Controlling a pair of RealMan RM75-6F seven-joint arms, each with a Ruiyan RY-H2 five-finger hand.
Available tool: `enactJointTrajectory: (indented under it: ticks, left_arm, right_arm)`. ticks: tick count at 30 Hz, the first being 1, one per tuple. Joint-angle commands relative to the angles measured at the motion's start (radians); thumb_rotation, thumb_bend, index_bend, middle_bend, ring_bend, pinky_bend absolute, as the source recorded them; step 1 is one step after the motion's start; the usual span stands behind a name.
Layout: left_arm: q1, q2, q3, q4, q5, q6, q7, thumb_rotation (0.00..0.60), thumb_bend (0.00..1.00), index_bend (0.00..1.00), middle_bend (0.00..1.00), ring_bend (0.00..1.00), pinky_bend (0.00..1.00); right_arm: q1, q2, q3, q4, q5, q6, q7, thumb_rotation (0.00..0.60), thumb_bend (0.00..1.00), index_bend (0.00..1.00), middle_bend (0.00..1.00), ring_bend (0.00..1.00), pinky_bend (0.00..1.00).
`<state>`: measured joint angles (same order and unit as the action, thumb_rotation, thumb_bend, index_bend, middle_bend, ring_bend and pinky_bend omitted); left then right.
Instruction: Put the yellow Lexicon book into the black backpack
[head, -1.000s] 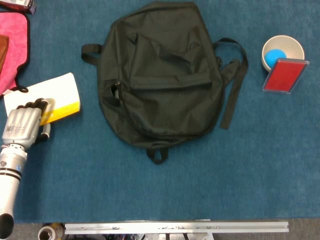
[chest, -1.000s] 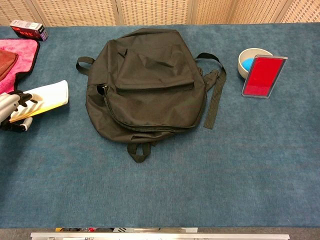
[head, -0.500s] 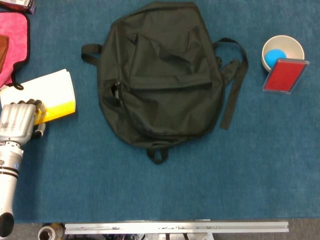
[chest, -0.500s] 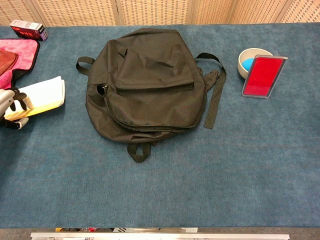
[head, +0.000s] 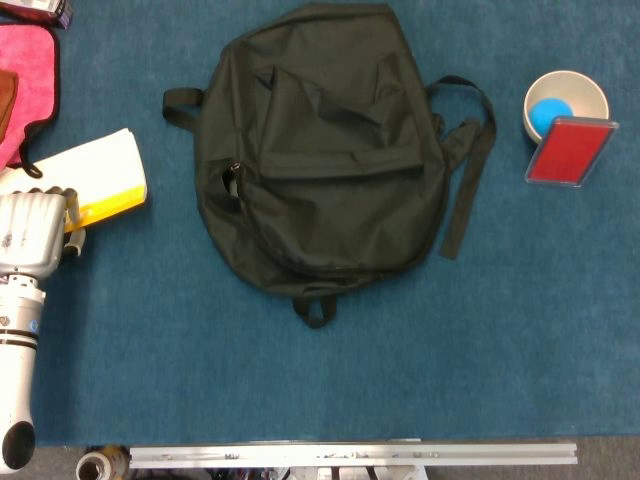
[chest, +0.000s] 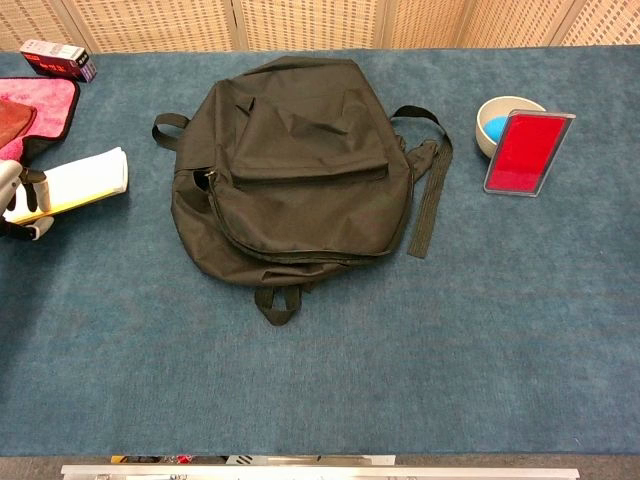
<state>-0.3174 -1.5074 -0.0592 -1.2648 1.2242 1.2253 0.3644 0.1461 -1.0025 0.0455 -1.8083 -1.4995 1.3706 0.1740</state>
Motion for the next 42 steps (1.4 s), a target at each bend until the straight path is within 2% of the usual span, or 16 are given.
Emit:
enactJointTrajectory:
  ticks: [1, 7, 12, 22, 26, 42]
  left_arm:
    - [0.000, 0.003, -0.003, -0.005, -0.009, -0.013, 0.004, 0.600, 0.32, 0.49, 0.54, 0.54, 0.59]
    - [-0.001, 0.006, -0.010, -0.007, -0.018, -0.027, -0.003, 0.600, 0.32, 0.45, 0.54, 0.53, 0.58]
    - [0.001, -0.003, -0.022, 0.010, -0.006, -0.017, -0.044, 0.600, 0.39, 0.45, 0.54, 0.54, 0.59]
    - [0.001, -0.012, -0.037, 0.042, 0.035, 0.014, -0.116, 0.600, 0.47, 0.52, 0.56, 0.55, 0.65]
    - [0.006, -0.011, -0.035, 0.062, 0.080, 0.045, -0.183, 0.600, 0.50, 0.56, 0.59, 0.56, 0.69]
    - [0.031, 0.042, 0.027, 0.167, 0.337, 0.264, -0.392, 0.600, 0.50, 0.61, 0.62, 0.55, 0.71]
  right_arm:
    - [0.000, 0.000, 0.000, 0.000, 0.001, -0.001, 0.000, 0.600, 0.03, 0.36, 0.39, 0.28, 0.38]
    - [-0.001, 0.003, 0.001, -0.003, 0.003, -0.001, 0.001, 0.600, 0.03, 0.36, 0.39, 0.28, 0.38]
    - [-0.006, 0.008, 0.001, -0.009, -0.002, 0.009, 0.006, 0.600, 0.03, 0.36, 0.39, 0.28, 0.38]
    - [-0.018, 0.015, 0.000, -0.013, -0.016, 0.032, 0.023, 0.600, 0.03, 0.36, 0.39, 0.28, 0.38]
    - [-0.018, 0.014, 0.000, -0.013, -0.026, 0.037, 0.024, 0.600, 0.03, 0.36, 0.39, 0.28, 0.38]
    - [0.012, -0.016, 0.021, -0.048, -0.070, 0.043, -0.039, 0.600, 0.03, 0.36, 0.39, 0.28, 0.38]
